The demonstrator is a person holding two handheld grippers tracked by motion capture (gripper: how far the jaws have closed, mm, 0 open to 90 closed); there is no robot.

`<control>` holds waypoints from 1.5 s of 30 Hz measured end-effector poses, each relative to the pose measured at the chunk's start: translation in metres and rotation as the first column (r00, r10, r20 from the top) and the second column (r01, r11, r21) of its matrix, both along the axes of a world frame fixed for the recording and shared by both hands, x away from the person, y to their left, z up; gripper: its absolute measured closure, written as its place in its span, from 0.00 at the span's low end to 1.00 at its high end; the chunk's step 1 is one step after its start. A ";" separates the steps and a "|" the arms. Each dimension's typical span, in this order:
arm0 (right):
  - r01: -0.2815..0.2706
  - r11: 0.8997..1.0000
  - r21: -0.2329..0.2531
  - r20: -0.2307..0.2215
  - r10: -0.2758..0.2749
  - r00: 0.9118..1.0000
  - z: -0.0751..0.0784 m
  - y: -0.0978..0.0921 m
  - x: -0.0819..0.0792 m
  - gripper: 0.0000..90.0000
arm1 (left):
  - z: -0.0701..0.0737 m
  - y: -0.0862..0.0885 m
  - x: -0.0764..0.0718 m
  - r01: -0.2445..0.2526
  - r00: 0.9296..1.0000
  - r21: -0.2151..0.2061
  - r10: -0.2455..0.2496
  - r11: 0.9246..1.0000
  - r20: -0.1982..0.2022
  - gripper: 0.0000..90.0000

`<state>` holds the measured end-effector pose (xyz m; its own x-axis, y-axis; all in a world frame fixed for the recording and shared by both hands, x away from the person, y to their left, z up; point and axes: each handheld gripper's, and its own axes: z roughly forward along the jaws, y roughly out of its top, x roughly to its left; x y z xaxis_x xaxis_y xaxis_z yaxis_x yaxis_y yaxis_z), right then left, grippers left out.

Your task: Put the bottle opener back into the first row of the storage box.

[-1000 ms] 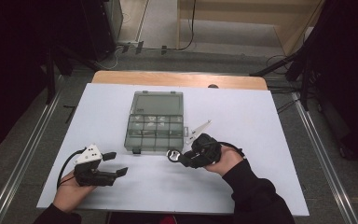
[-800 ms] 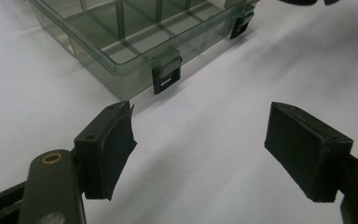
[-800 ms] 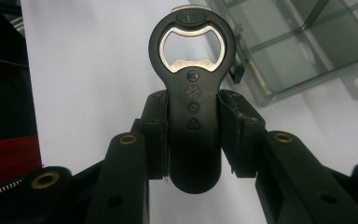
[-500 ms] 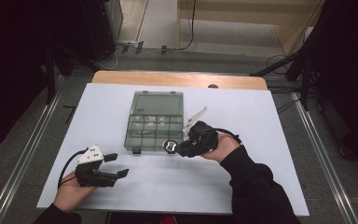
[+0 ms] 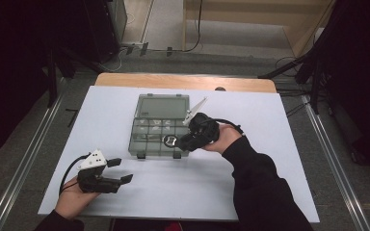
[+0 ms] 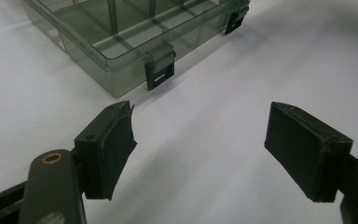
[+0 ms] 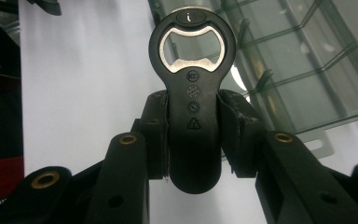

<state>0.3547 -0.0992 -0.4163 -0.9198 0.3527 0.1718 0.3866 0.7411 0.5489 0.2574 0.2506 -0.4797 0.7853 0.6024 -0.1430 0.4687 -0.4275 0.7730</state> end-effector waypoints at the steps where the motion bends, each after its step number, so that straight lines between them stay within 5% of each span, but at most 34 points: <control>1: 0.000 1.000 0.000 0.000 0.000 1.000 0.000 0.000 0.000 0.73 | 0.000 0.000 0.000 0.000 1.000 0.000 0.000 1.000 -0.001 0.26; 20: -0.007 0.999 -0.031 -0.007 0.006 1.000 0.004 0.015 0.049 0.73 | 0.000 0.000 -0.001 0.007 1.000 -0.004 -0.007 1.000 -0.002 0.26; 45: -0.010 0.999 -0.047 -0.041 0.008 0.999 -0.011 0.045 0.091 0.74 | 0.000 0.000 0.000 0.017 1.000 0.006 -0.017 1.000 -0.004 0.26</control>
<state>0.4455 -0.0538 -0.4274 -0.9157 0.3527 0.1926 0.4009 0.7693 0.4974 0.2574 0.2507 -0.4802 0.7948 0.5898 -0.1428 0.4646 -0.4400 0.7685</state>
